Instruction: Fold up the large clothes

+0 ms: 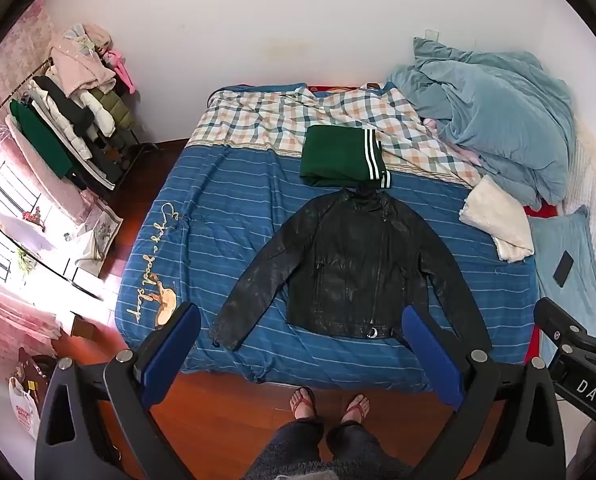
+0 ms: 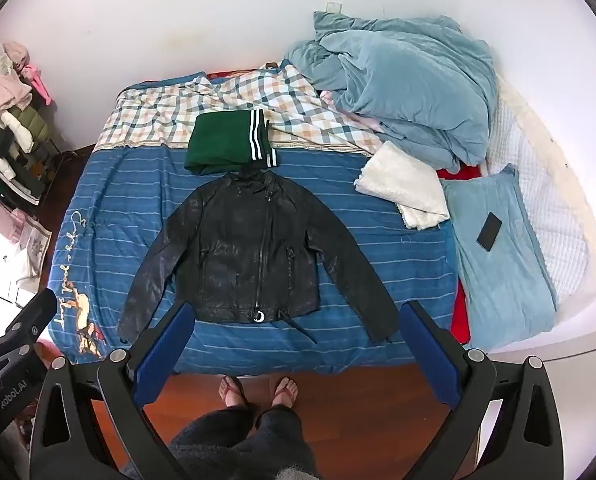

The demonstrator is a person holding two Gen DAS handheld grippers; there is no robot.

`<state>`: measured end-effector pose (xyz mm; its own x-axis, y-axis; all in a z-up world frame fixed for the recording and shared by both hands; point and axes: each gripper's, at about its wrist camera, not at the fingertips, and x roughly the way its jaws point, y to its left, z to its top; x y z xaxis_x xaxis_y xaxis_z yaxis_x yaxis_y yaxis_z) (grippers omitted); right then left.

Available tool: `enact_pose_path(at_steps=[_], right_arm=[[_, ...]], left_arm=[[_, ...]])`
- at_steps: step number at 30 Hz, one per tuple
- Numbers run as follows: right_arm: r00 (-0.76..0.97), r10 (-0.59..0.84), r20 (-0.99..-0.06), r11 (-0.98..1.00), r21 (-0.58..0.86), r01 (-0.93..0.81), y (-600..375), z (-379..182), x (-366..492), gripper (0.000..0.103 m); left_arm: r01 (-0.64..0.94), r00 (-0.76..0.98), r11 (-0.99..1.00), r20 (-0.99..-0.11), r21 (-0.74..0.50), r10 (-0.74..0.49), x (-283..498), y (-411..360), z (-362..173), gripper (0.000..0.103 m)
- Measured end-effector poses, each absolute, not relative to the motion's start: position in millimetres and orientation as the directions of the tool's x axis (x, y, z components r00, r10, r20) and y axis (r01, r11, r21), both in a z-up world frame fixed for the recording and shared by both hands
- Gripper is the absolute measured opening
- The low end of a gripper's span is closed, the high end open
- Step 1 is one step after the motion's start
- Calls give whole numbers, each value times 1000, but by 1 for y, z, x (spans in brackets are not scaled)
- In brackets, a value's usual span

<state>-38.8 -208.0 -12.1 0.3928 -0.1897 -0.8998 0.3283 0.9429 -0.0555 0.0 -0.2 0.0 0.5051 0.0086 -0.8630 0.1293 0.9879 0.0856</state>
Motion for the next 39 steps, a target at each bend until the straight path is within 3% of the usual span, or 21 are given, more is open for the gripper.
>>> enact_pose_path(at_steps=[39], right_arm=[[398,-207,-894,942,-73,327,-216,-1,-30,103]], left_arm=[[133,514,988,-858,80,0,11,-10,8,103]])
